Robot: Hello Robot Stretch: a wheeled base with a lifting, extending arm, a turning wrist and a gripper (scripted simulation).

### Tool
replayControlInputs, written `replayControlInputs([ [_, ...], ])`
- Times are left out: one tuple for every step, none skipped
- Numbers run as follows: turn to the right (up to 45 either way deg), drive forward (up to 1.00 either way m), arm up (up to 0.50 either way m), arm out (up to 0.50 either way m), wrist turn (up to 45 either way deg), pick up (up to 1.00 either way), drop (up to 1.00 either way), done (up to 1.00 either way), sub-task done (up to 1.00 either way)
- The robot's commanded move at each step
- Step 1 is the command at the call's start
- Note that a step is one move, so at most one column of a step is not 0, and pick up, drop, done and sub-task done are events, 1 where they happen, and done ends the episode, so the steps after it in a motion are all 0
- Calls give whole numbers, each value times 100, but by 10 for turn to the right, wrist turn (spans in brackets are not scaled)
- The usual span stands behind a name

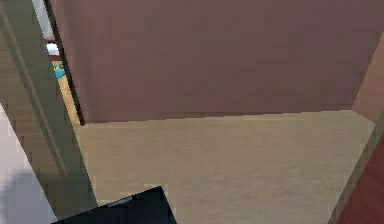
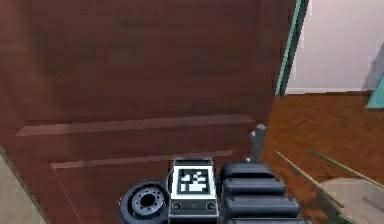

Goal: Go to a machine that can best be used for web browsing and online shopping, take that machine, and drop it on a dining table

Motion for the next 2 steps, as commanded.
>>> replayControlInputs([
  [60, 0, 0, 0, 0, 0, 0, 0, 0],
  [0, 30, 0, 0, 0, 0, 0, 0, 0],
])
